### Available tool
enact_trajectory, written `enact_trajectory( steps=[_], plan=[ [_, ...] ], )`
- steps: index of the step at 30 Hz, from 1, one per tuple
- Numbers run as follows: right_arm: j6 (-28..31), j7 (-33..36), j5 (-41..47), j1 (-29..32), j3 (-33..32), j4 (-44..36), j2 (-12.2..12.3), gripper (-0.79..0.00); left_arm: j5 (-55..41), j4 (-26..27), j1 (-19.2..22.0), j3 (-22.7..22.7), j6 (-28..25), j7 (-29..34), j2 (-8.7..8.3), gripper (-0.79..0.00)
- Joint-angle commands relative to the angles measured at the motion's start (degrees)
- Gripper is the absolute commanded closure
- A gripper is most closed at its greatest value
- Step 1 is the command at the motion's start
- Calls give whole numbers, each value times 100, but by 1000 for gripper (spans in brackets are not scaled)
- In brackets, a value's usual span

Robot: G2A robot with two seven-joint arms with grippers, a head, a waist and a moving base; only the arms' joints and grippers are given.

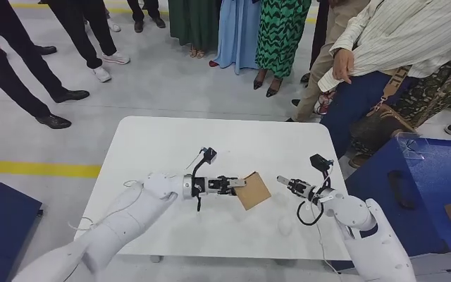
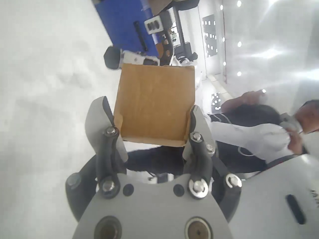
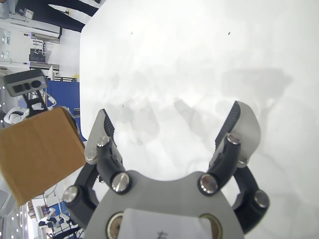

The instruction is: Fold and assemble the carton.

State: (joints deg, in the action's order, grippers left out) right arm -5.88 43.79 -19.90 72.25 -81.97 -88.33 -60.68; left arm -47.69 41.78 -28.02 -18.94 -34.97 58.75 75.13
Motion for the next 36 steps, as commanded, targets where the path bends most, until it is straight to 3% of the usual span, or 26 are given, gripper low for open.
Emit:
enact_trajectory(
  steps=[1, 3, 6, 8, 9, 16, 20, 21, 23, 26, 29, 32, 36],
  plan=[
    [-17, 24, 12, -24, 7, 20, 1, -785, 666, -188, -1, 74, 441, 100, 64, 0],
    [-42, 20, 9, -48, 29, 39, -2, -785, 955, -374, 2, 167, 777, 70, 139, 0],
    [-96, 26, 18, -82, 84, 67, -9, -785, 1093, -602, 5, 158, 826, 16, 242, 0],
    [-124, 27, 8, -110, 135, 87, -15, -785, 1307, -805, 40, 169, 869, -140, 300, -705],
    [-134, 28, -1, -123, 165, 97, -19, -785, 1401, -896, 49, 167, 858, -233, 325, -785],
    [-237, 3, -60, -202, 329, 98, -40, -785, 1822, -1322, 180, -57, 279, -779, 328, -785],
    [-277, 10, -65, -242, 394, 97, -50, -785, 2704, -1313, 379, -215, -550, -2117, 174, -754],
    [-286, 7, -64, -248, 414, 94, -53, -785, 2999, -1149, 396, -266, -863, -2631, 129, -369],
    [-294, 9, -61, -258, 457, 99, -60, -785, 3871, -765, 383, -332, -1373, -3601, 17, 0],
    [-306, -24, -68, -268, 534, 102, -73, -785, 5749, 149, 188, -470, -1506, -5270, -175, 0],
    [-315, -51, -58, -270, 591, 94, -84, -785, 7923, 1210, -220, -546, -601, -6646, -370, 0],
    [-301, -73, -63, -270, 614, 97, -88, -785, 9412, 2000, -600, -531, -46, -7104, -524, 0],
    [-294, -74, -42, -284, 592, 154, -86, -785, 10306, 2622, -936, -617, 178, -7123, -672, 0]
  ],
)
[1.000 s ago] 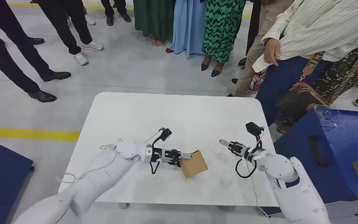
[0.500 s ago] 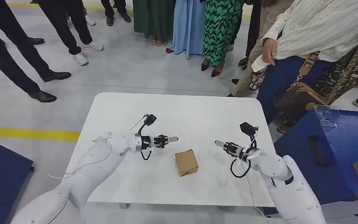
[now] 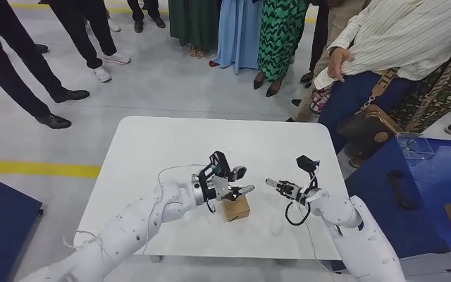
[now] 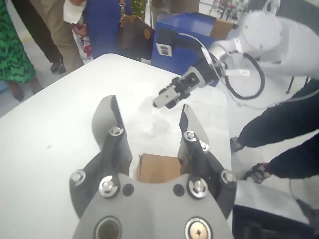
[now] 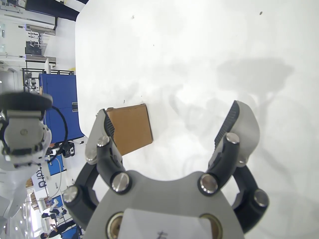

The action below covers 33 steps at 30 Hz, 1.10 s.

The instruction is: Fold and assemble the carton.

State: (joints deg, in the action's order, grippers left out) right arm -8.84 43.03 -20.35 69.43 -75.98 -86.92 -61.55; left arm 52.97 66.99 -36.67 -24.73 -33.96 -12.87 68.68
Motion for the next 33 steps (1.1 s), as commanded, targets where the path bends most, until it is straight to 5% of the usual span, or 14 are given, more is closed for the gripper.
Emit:
enact_trajectory(
  steps=[1, 10, 22, 33],
  plan=[
    [2, 0, 10, -4, -15, 24, 2, -785, 252, 183, -144, -76, 69, 161, -55, 0],
    [6, -11, 60, -26, -2, 94, -4, -785, 127, 572, -440, -366, -187, 1245, -162, 0],
    [24, 3, -1, 14, -24, -12, 8, -785, 15, 344, -530, -410, -248, 1905, -1, 0],
    [33, -9, -6, 77, -50, -52, 16, -785, 191, 300, -660, -649, -210, 1736, 62, 0]
  ],
)
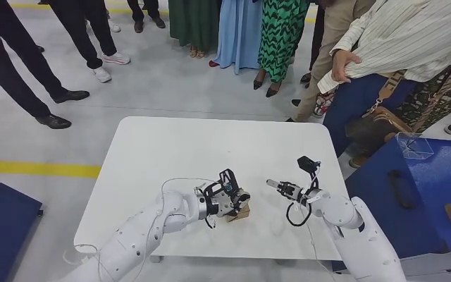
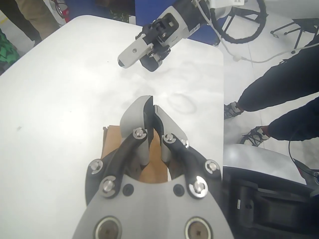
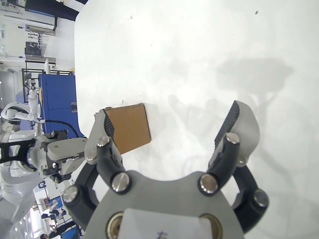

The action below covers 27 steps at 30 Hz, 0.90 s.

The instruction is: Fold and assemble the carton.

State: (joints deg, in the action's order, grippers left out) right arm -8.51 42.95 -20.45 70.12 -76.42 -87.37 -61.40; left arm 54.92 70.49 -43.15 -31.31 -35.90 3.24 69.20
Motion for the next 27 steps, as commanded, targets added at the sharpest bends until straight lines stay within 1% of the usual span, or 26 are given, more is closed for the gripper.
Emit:
enact_trajectory(
  steps=[1, 3, 6, 9, 11, 14, 18, 20, 21, 24, 27],
  plan=[
    [0, 0, 4, 17, -9, -16, 2, -785, -39, -126, -11, 34, -42, 298, 27, 0],
    [0, -6, 2, 31, -12, -27, 3, -785, -189, -246, 35, 44, 74, 600, 82, 0],
    [-2, -15, 1, 42, -8, -34, 3, -785, -238, -221, 69, -5, 68, 433, 139, 0],
    [3, -20, 0, 48, -10, -31, 4, -785, -158, -150, 20, -103, 12, 180, 140, 0],
    [-2, -24, 7, 52, -13, -25, 4, -785, -105, -137, -22, -146, -15, 129, 133, 0],
    [5, -16, -28, 57, -3, -38, 6, -785, -85, -214, -64, -174, -36, 253, 144, 0],
    [-8, -18, -61, 70, -22, -72, 11, -785, -148, -358, -33, -142, 30, 474, 222, 0],
    [-20, -13, -52, 75, -36, -85, 13, -785, -112, -321, -36, -196, 104, 231, 248, 0],
    [-19, -14, -49, 77, -43, -92, 14, -785, -118, -318, -53, -219, 27, 153, 250, 0],
    [-10, -16, -29, 92, -55, -92, 16, -785, 8, -252, -114, -357, 20, -138, 228, 0],
    [9, -29, -27, 103, -47, -74, 15, -785, 81, -277, -181, -399, -74, -36, 215, 0]
  ],
)
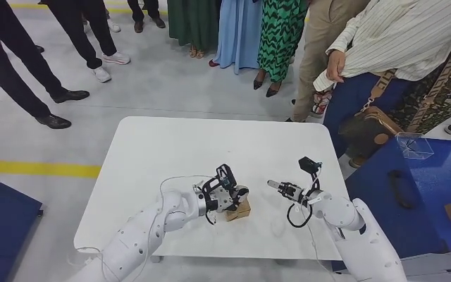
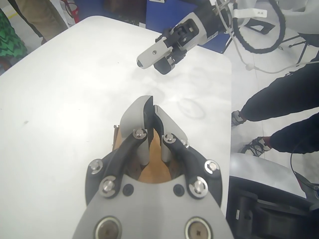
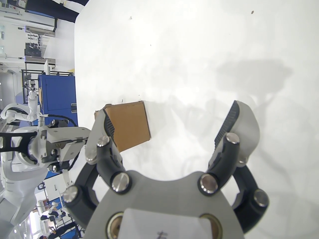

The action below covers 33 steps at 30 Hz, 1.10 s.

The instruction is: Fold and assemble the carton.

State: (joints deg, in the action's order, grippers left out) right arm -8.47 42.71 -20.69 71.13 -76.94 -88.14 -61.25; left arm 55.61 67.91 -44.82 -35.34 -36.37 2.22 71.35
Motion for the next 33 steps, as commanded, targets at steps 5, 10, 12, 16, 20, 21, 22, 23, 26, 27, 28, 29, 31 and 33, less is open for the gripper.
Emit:
enact_trajectory(
  steps=[5, 10, 12, 16, 20, 21, 22, 23, 26, 27, 28, 29, 31, 33],
  plan=[
    [4, -30, -6, 17, 20, -5, -3, -785, -14, -187, 23, 98, 16, 540, 86, 0],
    [15, -47, 51, 63, 18, -70, -6, -785, 259, 109, -126, -229, 61, -387, 24, 0],
    [55, -34, 138, 106, 24, -117, -10, -785, 507, 344, -324, -481, 83, -821, -79, 0],
    [33, -30, 203, 174, 83, -249, -21, -785, 994, 875, -880, -1115, 213, -1385, -337, 0],
    [33, -30, 203, 174, 83, -249, -21, -785, 1356, 1374, -1598, -1867, 407, -1839, -594, 0],
    [33, -30, 203, 174, 83, -249, -21, -785, 1406, 1480, -1796, -2057, 440, -1988, -651, 0],
    [33, -30, 203, 174, 83, -249, -21, -785, 1432, 1554, -1997, -2241, 454, -2126, -704, 0],
    [33, -30, 203, 174, 83, -249, -21, -785, 1413, 1603, -2186, -2419, 447, -2238, -751, 0],
    [33, -30, 203, 174, 83, -249, -21, -784, 1394, 1651, -2332, -2570, 455, -2347, -792, -6],
    [33, -30, 203, 174, 83, -249, -21, -784, 1383, 1662, -2420, -2646, 455, -2396, -806, -12],
    [33, -30, 203, 174, 83, -249, -21, -784, 1379, 1664, -2442, -2664, 455, -2410, -809, -35],
    [33, -30, 203, 174, 83, -249, -21, -784, 1379, 1663, -2434, -2656, 455, -2408, -807, -103],
    [33, -30, 203, 174, 83, -249, -21, -785, 1380, 1660, -2420, -2643, 455, -2400, -805, -226],
    [33, -30, 203, 174, 83, -249, -21, -785, 1380, 1659, -2418, -2641, 454, -2398, -805, -359]
  ],
)
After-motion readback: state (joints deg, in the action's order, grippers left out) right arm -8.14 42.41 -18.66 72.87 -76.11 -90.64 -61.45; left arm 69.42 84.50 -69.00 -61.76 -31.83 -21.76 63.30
